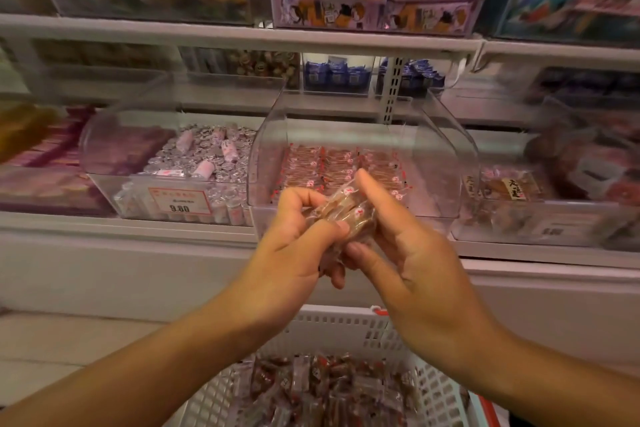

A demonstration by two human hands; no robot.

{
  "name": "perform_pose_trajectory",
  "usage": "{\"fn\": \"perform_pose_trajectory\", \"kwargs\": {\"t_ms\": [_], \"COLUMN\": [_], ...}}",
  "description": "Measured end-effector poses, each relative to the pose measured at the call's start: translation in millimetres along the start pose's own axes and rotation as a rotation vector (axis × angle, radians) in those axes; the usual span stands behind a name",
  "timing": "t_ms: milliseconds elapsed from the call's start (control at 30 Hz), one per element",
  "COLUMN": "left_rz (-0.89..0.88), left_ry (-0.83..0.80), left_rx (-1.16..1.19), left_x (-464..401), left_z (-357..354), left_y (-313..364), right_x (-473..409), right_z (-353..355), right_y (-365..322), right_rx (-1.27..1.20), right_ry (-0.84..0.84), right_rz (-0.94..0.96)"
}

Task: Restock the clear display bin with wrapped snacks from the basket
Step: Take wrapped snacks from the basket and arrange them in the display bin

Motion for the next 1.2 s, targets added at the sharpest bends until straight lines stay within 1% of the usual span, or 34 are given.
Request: {"fn": "perform_pose_trajectory", "kwargs": {"t_ms": [133,200,267,300,367,433,500,567,600,633,667,733,800,833,900,933,1033,1200], "left_rz": [0.011,0.014,-0.003,-0.017,-0.036,-0.047,-0.090,-0.132,-0.160,-0.199,-0.243,-0.273,-0.243,-0.220,-0.188,-0.183,-0.155,-0.101], "left_ry": [0.000,-0.002,0.034,0.078,0.186,0.250,0.250,0.253,0.260,0.259,0.235,0.124,0.018,-0.010,-0.031,-0.033,-0.037,-0.048], "left_rx": [-0.101,-0.093,-0.104,-0.139,-0.233,-0.341,-0.395,-0.432,-0.498,-0.616,-0.766,-1.049,-1.217,-1.265,-1.298,-1.301,-1.310,-1.320], "left_x": [1,0,-4,-8,-22,-38,-54,-68,-73,-78,-82,-86,-88,-89,-88,-88,-87,-87], "left_z": [2,0,0,1,6,7,5,9,14,19,22,24,27,29,31,31,31,32], "left_y": [0,4,14,20,33,46,57,62,65,66,65,52,33,25,17,17,13,12], "right_x": [-1,-7,-14,-21,-40,-64,-90,-116,-128,-137,-143,-143,-135,-132,-130,-129,-128,-129], "right_z": [-4,2,11,16,22,27,34,43,50,56,61,64,61,58,47,41,27,26], "right_y": [-3,-10,-19,-26,-43,-51,-55,-48,-41,-30,-17,15,40,47,56,62,86,91], "right_rx": [0.016,0.068,0.098,0.132,0.281,0.388,0.502,0.589,0.633,0.702,0.792,0.984,1.153,1.231,1.328,1.330,1.254,1.230], "right_ry": [-0.056,-0.059,-0.059,-0.075,-0.156,-0.261,-0.344,-0.390,-0.390,-0.389,-0.403,-0.491,-0.574,-0.587,-0.586,-0.595,-0.646,-0.654], "right_rz": [0.003,0.032,0.053,0.081,0.140,0.140,0.142,0.112,0.078,0.033,-0.017,-0.124,-0.186,-0.179,-0.135,-0.143,-0.241,-0.244]}}
Point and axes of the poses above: each hand's wrist, its own x-axis away from the middle knuckle, its own z-axis out of the back of the hand, y = z × x, the point moved 9 cm from there along -x, towards the middle knuckle, and after that the axes turned 1 degree about -x, right-handed, at the moved point
